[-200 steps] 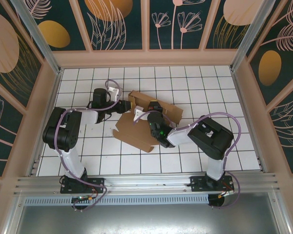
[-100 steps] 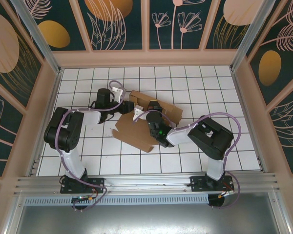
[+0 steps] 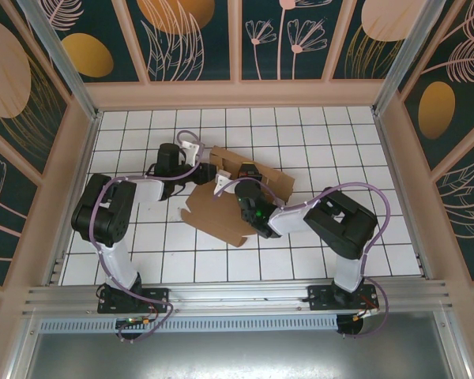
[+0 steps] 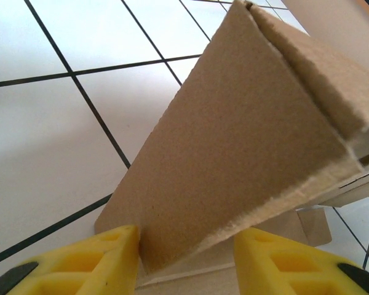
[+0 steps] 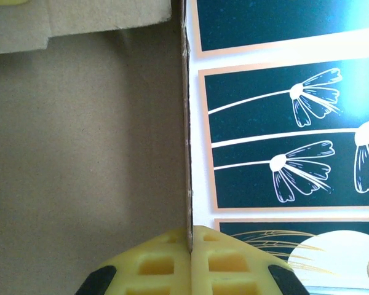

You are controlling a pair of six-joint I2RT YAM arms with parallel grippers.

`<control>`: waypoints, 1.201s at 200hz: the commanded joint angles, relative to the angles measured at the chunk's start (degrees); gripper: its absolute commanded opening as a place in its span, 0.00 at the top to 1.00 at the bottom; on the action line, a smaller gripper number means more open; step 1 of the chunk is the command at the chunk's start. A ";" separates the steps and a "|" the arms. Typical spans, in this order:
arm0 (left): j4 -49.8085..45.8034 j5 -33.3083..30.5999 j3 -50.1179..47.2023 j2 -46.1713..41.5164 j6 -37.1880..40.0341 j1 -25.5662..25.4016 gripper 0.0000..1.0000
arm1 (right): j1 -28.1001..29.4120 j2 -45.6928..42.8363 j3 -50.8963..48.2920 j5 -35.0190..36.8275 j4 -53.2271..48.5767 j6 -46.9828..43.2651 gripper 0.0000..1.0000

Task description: Fold the paper box

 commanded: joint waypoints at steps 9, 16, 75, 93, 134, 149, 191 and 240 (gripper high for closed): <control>7.88 -1.40 -0.79 -0.97 -3.16 -1.54 0.56 | 1.62 1.15 1.24 -1.48 -2.36 2.66 1.00; 8.75 -1.91 -1.08 -0.99 -3.66 -1.55 0.56 | 1.68 1.26 1.24 -1.45 -2.47 2.80 1.00; 8.40 -3.76 -0.59 -0.68 -3.61 -1.64 0.68 | 1.90 1.41 1.62 -1.40 -2.81 3.16 1.00; 8.49 -3.38 -0.45 -0.62 -3.88 -1.65 0.70 | 1.93 1.51 1.93 -1.42 -2.96 3.32 1.00; 8.32 -3.95 -0.47 -0.54 -3.30 -1.95 0.76 | 1.86 1.67 2.49 -1.57 -3.44 3.68 1.00; 8.23 -4.61 -0.48 -0.55 -2.74 -2.21 0.73 | 1.87 1.69 2.67 -1.60 -3.69 3.97 1.00; 7.64 -6.55 0.31 -0.04 0.00 -2.61 0.65 | 1.86 0.93 2.41 -2.14 -4.17 4.53 1.00; 10.72 -10.85 -2.97 -2.21 6.08 -3.16 0.64 | 1.87 -1.22 1.97 -5.81 -9.86 7.16 1.00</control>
